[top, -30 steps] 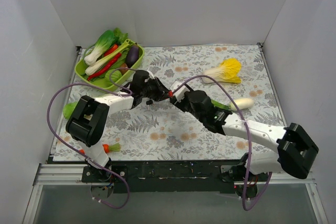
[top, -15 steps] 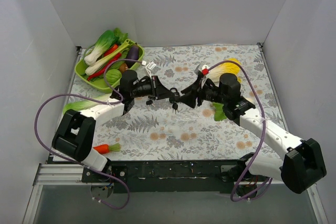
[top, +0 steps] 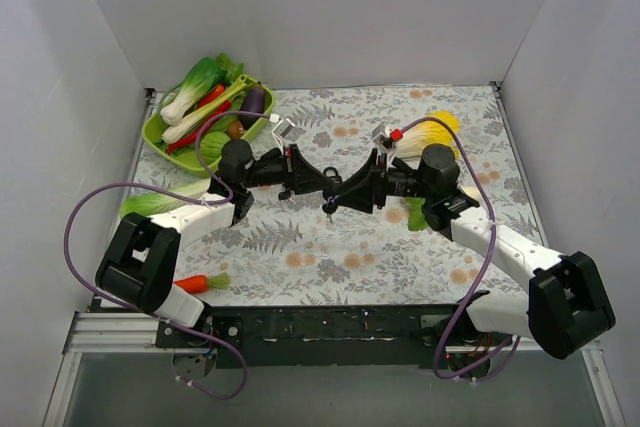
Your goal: Unlock with the key
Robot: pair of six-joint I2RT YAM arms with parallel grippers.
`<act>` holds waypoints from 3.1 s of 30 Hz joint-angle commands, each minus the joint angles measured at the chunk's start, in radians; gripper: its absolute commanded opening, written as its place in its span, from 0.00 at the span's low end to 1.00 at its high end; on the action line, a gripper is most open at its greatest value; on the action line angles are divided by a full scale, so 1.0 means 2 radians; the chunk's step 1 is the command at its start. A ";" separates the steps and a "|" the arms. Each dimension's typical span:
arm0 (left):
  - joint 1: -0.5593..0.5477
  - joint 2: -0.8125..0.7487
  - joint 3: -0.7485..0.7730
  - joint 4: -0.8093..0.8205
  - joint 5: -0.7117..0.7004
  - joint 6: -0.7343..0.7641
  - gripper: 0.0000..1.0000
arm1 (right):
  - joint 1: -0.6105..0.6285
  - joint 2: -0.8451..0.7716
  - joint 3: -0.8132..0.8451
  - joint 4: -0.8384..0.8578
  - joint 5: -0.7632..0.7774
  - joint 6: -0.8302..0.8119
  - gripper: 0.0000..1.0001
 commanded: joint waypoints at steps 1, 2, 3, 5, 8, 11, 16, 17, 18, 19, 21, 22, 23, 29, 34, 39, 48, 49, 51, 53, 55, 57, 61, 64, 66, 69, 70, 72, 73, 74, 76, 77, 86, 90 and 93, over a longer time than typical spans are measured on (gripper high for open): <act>0.000 -0.022 -0.006 0.038 0.023 -0.007 0.00 | -0.001 -0.004 -0.007 0.038 -0.011 0.022 0.52; 0.001 -0.022 -0.006 0.038 0.024 -0.010 0.00 | 0.000 -0.005 -0.008 0.037 -0.003 0.022 0.52; 0.000 -0.023 -0.006 0.038 0.025 -0.011 0.00 | -0.001 -0.004 -0.010 0.036 -0.002 0.024 0.52; 0.001 -0.023 -0.006 0.042 0.027 -0.011 0.00 | -0.001 0.000 -0.008 0.035 0.001 0.026 0.52; 0.001 -0.026 -0.006 0.046 0.029 -0.013 0.00 | 0.000 0.010 -0.007 0.046 -0.002 0.035 0.52; 0.000 -0.029 -0.009 0.049 0.030 -0.016 0.00 | 0.000 0.015 -0.005 0.051 -0.001 0.037 0.52; 0.000 -0.032 -0.011 0.050 0.028 -0.015 0.00 | 0.002 0.018 -0.004 0.058 -0.003 0.042 0.52; 0.000 -0.032 -0.010 0.050 0.028 -0.014 0.00 | 0.003 0.019 -0.004 0.059 -0.005 0.044 0.52; 0.000 -0.032 -0.010 0.050 0.028 -0.014 0.00 | 0.003 0.021 -0.003 0.059 -0.005 0.045 0.52; 0.001 -0.034 -0.010 0.049 0.028 -0.013 0.00 | 0.006 0.021 -0.003 0.061 -0.005 0.046 0.52; 0.000 -0.035 -0.012 0.048 0.026 -0.011 0.00 | 0.010 0.024 -0.002 0.063 -0.004 0.047 0.52; 0.001 -0.037 -0.012 0.048 0.025 -0.011 0.00 | 0.015 0.026 -0.001 0.063 -0.002 0.047 0.52; 0.000 -0.037 -0.012 0.048 0.025 -0.011 0.00 | 0.017 0.029 -0.001 0.063 -0.001 0.047 0.51; 0.000 -0.040 -0.013 0.048 0.025 -0.008 0.00 | 0.031 0.039 0.002 0.082 0.003 0.057 0.49; 0.000 -0.044 -0.012 0.040 0.025 -0.001 0.00 | 0.033 0.043 -0.002 0.107 0.004 0.075 0.44; 0.000 -0.048 -0.013 0.034 0.024 0.006 0.00 | 0.033 0.047 -0.007 0.120 0.003 0.086 0.32; -0.001 -0.048 -0.012 0.035 0.038 0.008 0.00 | 0.033 0.053 -0.012 0.138 0.009 0.105 0.10; -0.001 -0.048 -0.012 0.035 0.038 0.009 0.00 | 0.033 0.055 -0.012 0.138 0.011 0.106 0.08; -0.003 -0.050 -0.012 0.032 0.035 0.011 0.00 | 0.033 0.055 -0.014 0.136 0.023 0.108 0.01; -0.004 -0.052 -0.010 0.022 0.027 0.016 0.00 | 0.034 0.055 -0.017 0.134 0.036 0.108 0.01; -0.004 -0.059 -0.009 0.008 0.020 0.027 0.23 | 0.033 0.054 -0.021 0.132 0.043 0.110 0.01; -0.004 -0.064 -0.008 -0.006 0.009 0.036 0.44 | 0.033 0.052 -0.024 0.129 0.057 0.112 0.01; -0.004 -0.082 -0.013 -0.019 -0.026 0.032 0.93 | 0.033 0.039 -0.035 0.109 0.103 0.112 0.01; -0.001 -0.088 -0.012 -0.025 -0.042 0.017 0.98 | 0.033 0.016 -0.039 0.057 0.142 0.081 0.01; 0.004 -0.084 -0.009 -0.029 -0.047 0.005 0.98 | 0.033 0.000 -0.041 0.002 0.194 0.049 0.01; 0.019 -0.059 -0.009 0.016 -0.038 -0.063 0.98 | 0.032 -0.033 -0.053 -0.048 0.257 0.016 0.01; 0.022 -0.052 -0.019 0.037 -0.032 -0.084 0.98 | 0.033 -0.048 -0.056 -0.059 0.266 0.010 0.01; 0.032 -0.027 -0.031 0.074 -0.040 -0.127 0.98 | 0.033 -0.060 -0.066 -0.072 0.274 0.004 0.01; 0.032 -0.023 -0.033 0.067 -0.060 -0.127 0.98 | 0.033 -0.068 -0.070 -0.072 0.273 0.004 0.01; 0.032 -0.020 -0.031 0.045 -0.074 -0.120 0.98 | 0.032 -0.073 -0.075 -0.072 0.271 0.004 0.01; 0.030 -0.023 -0.021 -0.045 -0.100 -0.066 0.98 | 0.031 -0.084 -0.088 -0.075 0.270 0.006 0.01; 0.028 -0.028 -0.006 -0.084 -0.135 -0.042 0.98 | 0.031 -0.087 -0.092 -0.075 0.272 0.006 0.01; -0.032 0.003 0.077 -0.399 -0.353 0.064 0.98 | 0.022 -0.124 -0.109 -0.082 0.286 -0.014 0.01; -0.083 0.068 0.130 -0.478 -0.424 0.067 0.98 | 0.021 -0.147 -0.114 -0.090 0.288 -0.016 0.01; -0.097 0.120 0.185 -0.529 -0.473 0.068 0.98 | 0.020 -0.175 -0.121 -0.102 0.301 -0.020 0.01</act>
